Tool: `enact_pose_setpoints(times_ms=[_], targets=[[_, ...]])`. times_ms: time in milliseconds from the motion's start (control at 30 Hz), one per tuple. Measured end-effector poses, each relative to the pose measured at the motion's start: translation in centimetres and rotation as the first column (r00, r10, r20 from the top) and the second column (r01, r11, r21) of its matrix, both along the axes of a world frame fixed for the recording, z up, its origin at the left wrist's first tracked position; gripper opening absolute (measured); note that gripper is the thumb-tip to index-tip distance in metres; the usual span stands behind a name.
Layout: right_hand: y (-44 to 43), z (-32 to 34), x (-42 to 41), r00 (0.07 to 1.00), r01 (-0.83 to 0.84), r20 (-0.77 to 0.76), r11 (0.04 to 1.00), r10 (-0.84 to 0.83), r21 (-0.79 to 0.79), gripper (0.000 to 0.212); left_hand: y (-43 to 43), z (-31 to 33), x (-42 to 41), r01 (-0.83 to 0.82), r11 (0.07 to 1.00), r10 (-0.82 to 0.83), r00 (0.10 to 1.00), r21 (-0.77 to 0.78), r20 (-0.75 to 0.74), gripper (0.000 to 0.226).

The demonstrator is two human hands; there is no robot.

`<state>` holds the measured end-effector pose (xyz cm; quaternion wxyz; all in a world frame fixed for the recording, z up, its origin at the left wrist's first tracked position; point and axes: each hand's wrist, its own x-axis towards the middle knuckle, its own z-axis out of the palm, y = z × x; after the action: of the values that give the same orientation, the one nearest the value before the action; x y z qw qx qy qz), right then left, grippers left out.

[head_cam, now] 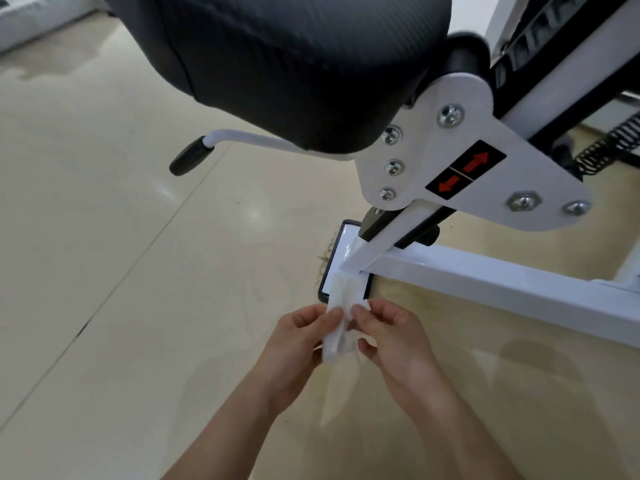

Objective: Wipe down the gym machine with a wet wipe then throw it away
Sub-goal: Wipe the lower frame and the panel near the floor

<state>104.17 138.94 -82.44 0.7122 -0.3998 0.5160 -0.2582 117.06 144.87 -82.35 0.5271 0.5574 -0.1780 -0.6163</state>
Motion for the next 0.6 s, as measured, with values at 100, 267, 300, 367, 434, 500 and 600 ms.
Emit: enact_pose_setpoints(times_ms=[100,267,300,367,434,500,600], targets=[[0.1,1.6,-0.6,0.958,0.076,0.260,0.980,-0.122,0.182,0.010,0.2,0.9,-0.1,-0.159,0.987,0.162,0.982,0.031,-0.095,0.033],[0.0,3.2,-1.4,0.865,0.114,0.418,0.919,-0.279,0.377,0.002,0.3,2.8,-1.0,-0.284,0.958,0.286,0.944,0.037,-0.166,0.016],[0.1,3.4,-1.5,0.868,0.130,0.403,0.916,-0.291,0.380,0.003,0.3,3.0,-1.2,-0.278,0.960,0.281,0.951,0.040,-0.131,0.017],[0.1,3.7,-1.6,0.887,0.175,0.354,0.925,-0.298,0.338,0.007,0.2,3.2,-1.5,-0.278,0.959,0.275,0.959,0.046,0.071,0.015],[0.3,3.9,-1.8,0.924,0.183,0.295,0.959,-0.243,0.217,0.012,0.5,3.4,-1.7,-0.347,0.938,0.322,0.861,-0.008,0.393,0.007],[0.6,4.3,-2.1,0.968,0.082,0.234,0.995,-0.093,0.056,0.009,0.8,4.1,-2.1,-0.280,0.956,0.282,0.784,-0.091,0.552,0.006],[0.9,5.0,-2.1,0.982,-0.122,0.132,0.988,0.134,-0.100,0.012,1.3,4.9,-3.2,-0.037,0.998,0.056,0.862,-0.047,0.504,0.023]])
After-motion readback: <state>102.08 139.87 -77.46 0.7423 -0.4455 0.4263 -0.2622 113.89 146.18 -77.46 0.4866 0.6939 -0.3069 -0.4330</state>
